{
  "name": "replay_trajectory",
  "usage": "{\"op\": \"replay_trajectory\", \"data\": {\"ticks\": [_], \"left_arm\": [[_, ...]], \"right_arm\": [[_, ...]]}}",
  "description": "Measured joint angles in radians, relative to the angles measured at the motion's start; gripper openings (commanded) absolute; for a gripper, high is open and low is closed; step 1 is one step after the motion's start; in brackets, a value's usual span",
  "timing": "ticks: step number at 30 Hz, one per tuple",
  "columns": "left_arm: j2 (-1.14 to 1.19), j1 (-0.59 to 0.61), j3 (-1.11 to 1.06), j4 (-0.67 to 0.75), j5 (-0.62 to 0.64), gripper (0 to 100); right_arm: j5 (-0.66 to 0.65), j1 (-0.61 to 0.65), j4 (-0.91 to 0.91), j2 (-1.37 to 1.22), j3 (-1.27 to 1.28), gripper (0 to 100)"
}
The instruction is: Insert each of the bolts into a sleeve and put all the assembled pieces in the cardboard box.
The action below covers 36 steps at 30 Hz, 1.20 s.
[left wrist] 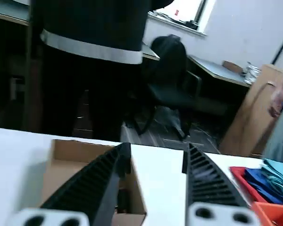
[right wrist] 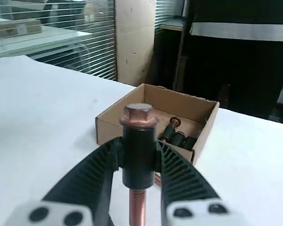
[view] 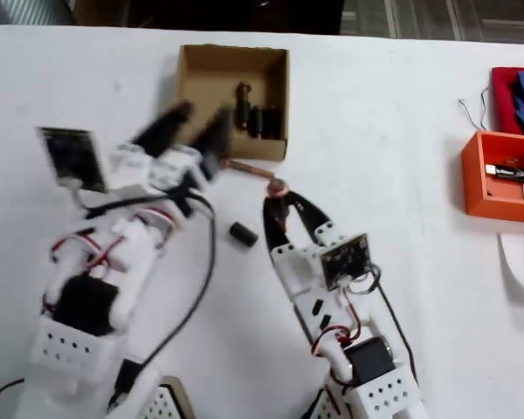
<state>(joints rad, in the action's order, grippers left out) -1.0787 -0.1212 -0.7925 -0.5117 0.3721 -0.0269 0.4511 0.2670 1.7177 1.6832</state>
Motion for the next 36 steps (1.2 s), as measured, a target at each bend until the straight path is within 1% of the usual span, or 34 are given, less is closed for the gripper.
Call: {"op": "replay_trajectory", "data": {"ticks": [3, 7, 10, 12, 14, 18, 19, 20, 24, 29, 32, 36], "left_arm": [[0.0, 0.109, -0.015, -0.084, 0.003, 20], [0.0, 0.25, -0.089, -0.244, 0.003, 20], [0.0, 0.321, -0.183, -0.33, -0.002, 20], [0.0, 0.347, -0.261, -0.336, -0.068, 20], [0.0, 0.373, -0.342, -0.308, -0.18, 20], [0.0, 0.425, -0.505, -0.18, -0.471, 20], [0.0, 0.439, -0.543, -0.143, -0.523, 20], [0.0, 0.448, -0.575, -0.112, -0.548, 20], [0.0, 0.5, -0.663, -0.06, -0.577, 20], [0.002, 0.514, -0.713, -0.049, -0.589, 20], [0.0, 0.511, -0.717, -0.049, -0.589, 20], [0.0, 0.512, -0.717, -0.049, -0.589, 20]], "right_arm": [[0.087, -0.043, 0.063, -0.003, -0.041, 1.9], [0.11, -0.041, 0.201, -0.003, -0.203, 1.9], [0.11, -0.046, 0.239, -0.043, -0.341, 1.9], [0.11, -0.046, 0.241, -0.107, -0.422, 1.9], [0.11, -0.043, 0.241, -0.207, -0.511, 1.9], [0.12, -0.043, 0.241, -0.482, -0.715, 1.9], [0.12, -0.043, 0.241, -0.557, -0.773, 1.9], [0.12, -0.043, 0.241, -0.641, -0.836, 1.9], [0.124, -0.043, 0.259, -0.974, -1.096, 1.9], [0.213, -0.051, 0.311, -1.41, -1.476, 1.9], [0.23, -0.052, 0.387, -1.699, -1.763, 1.9], [0.232, -0.051, 0.5, -2.104, -2.219, 1.9]]}}
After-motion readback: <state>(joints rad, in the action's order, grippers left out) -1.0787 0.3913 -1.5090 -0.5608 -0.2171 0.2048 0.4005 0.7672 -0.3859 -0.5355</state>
